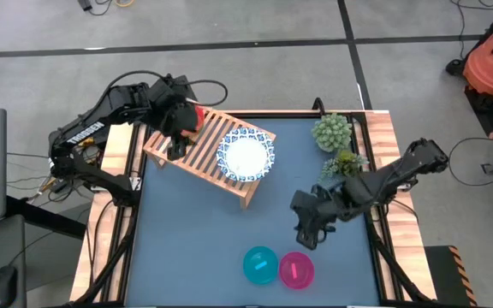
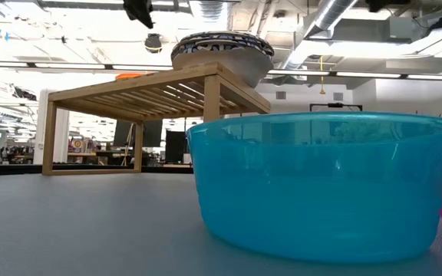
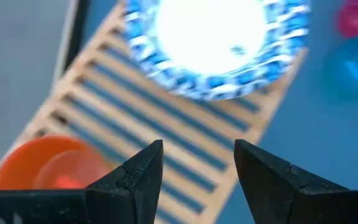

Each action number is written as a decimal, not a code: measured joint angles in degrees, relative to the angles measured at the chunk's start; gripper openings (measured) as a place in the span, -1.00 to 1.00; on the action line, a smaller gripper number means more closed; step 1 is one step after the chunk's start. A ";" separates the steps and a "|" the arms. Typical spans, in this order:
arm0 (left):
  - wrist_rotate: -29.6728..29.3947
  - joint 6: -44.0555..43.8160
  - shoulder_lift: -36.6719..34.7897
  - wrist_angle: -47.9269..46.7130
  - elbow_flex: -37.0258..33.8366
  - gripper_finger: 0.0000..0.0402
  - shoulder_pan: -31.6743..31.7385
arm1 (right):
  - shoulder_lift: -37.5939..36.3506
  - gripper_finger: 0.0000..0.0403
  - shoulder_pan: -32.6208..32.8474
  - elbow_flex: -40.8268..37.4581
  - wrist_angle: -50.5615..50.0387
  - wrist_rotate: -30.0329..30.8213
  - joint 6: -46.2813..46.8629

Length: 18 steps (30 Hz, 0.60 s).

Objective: Place and stack bowls onto a shelf
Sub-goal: Stack the pink bowl on top of the orange bowl on the shelf

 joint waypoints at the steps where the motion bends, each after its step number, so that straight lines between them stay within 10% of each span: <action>1: 0.44 -0.42 0.02 0.26 0.00 -0.09 -1.15 | 0.00 0.11 1.08 -1.26 1.06 0.04 1.64; 18: -4.21 -2.24 0.22 3.21 0.00 -0.09 -13.99 | 0.95 0.11 10.17 -18.67 13.14 -0.01 21.54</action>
